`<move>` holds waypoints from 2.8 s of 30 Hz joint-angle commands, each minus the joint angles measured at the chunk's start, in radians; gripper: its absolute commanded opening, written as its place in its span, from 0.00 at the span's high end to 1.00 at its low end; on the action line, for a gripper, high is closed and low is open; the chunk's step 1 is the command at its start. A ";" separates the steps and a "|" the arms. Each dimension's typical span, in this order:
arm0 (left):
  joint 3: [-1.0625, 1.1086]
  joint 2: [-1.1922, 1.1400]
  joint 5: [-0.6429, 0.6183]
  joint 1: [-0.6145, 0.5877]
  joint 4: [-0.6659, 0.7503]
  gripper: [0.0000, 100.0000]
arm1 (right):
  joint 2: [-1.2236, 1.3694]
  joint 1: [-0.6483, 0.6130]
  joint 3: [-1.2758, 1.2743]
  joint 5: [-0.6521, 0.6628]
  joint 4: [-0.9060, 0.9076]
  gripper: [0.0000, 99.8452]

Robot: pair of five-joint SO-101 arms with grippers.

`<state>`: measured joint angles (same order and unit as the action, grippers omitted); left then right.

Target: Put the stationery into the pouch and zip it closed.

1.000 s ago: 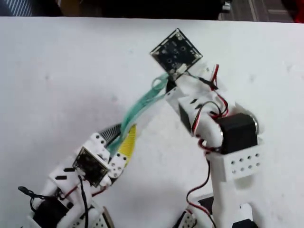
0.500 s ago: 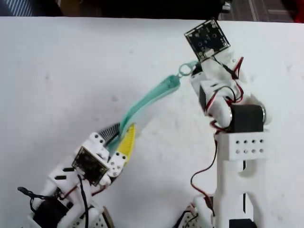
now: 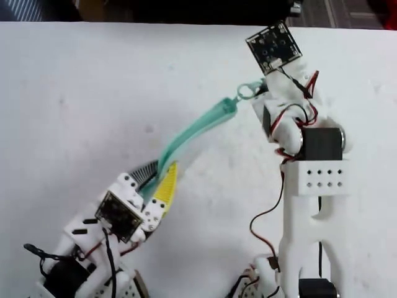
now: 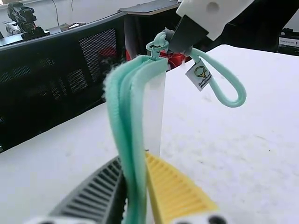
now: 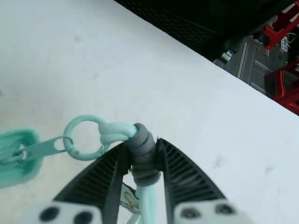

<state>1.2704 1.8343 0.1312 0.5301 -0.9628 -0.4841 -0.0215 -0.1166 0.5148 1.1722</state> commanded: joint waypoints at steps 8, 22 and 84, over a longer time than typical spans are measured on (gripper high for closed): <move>0.037 -0.001 0.000 -0.021 0.034 0.98 | -0.033 0.047 0.012 -0.103 0.050 0.86; 0.178 -0.001 0.049 -0.090 0.374 0.98 | -0.203 0.206 -0.331 -0.186 0.021 0.89; -0.572 -1.090 -0.052 0.185 -0.112 0.71 | -0.183 0.344 -1.099 -0.430 -0.883 0.98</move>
<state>0.7273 0.6252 0.0852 0.6974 -1.0288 -0.6651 0.3161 -1.2198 0.0867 0.3069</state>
